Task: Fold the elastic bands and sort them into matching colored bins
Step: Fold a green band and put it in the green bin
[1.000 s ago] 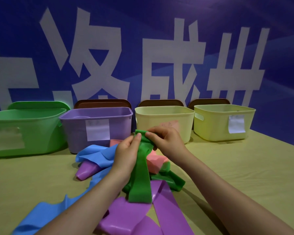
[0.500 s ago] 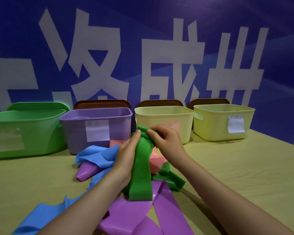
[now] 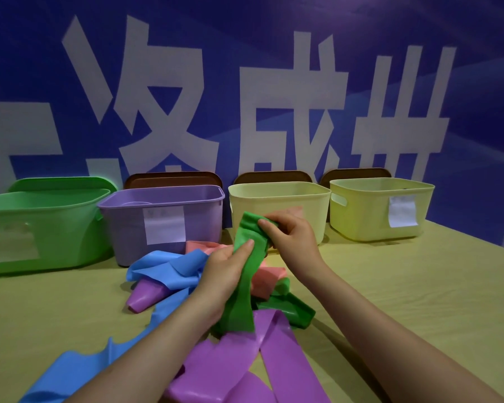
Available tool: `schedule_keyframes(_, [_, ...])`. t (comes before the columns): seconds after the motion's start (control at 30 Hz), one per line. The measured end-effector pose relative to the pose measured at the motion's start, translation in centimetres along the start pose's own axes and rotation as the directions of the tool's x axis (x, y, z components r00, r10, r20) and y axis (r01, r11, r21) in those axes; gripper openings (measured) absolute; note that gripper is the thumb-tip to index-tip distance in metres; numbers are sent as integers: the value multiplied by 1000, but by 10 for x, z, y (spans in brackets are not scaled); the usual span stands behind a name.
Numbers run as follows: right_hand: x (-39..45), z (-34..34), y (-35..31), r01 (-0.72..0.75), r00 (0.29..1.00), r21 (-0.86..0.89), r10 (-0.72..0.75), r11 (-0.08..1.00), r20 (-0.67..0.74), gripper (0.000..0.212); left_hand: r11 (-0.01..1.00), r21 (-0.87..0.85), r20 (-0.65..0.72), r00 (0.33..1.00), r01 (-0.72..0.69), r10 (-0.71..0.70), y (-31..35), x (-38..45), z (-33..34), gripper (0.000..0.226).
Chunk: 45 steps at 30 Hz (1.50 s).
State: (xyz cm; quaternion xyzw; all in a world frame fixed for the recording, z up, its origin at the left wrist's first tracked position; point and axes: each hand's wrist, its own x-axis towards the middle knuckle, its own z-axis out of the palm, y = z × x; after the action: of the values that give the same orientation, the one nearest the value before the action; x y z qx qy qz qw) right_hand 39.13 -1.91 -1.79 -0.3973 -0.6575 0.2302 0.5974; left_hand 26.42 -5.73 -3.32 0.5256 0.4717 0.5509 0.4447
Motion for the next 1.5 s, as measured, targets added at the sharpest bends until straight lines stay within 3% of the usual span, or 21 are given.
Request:
schedule_keyframes(0.07, [1, -2, 3, 27, 999, -51, -28, 998, -20, 12, 981, 166, -36, 994, -100, 107, 0, 2, 0, 33])
schedule_keyframes(0.13, [0, -2, 3, 74, 997, -119, -76, 990, -17, 14, 965, 216, -58, 985, -145, 161, 0, 4, 0, 31])
schedule_keyframes(0.4, [-4, -3, 2, 321, 945, -291, -287, 901, 156, 23, 997, 18, -129, 988, -80, 81, 0, -1, 0, 24])
schedule_keyframes(0.67, [-9, 4, -4, 161, 956, -220, -97, 962, 275, 26, 998, -62, -185, 983, -20, 8, -2, 0, -4, 23])
schedule_keyframes(0.83, [-9, 7, -14, -5, 968, -59, 20, 998, 249, 28, 991, -128, -178, 984, -35, 12, 3, -1, -3, 24])
schedule_keyframes(1.17, [-8, 9, -13, -8, 982, -59, 19, 998, 189, 26, 982, -186, -189, 982, -19, -16, 6, -1, 0, 33])
schedule_keyframes(1.3, [-10, 10, -12, -11, 984, -75, 24, 997, 176, 29, 981, -191, -162, 987, -37, 6, 4, -1, 0, 23])
schedule_keyframes(1.5, [-9, 6, -18, -163, 977, 143, 140, 976, 162, 23, 981, -182, -143, 989, -67, 40, 4, 0, -1, 26])
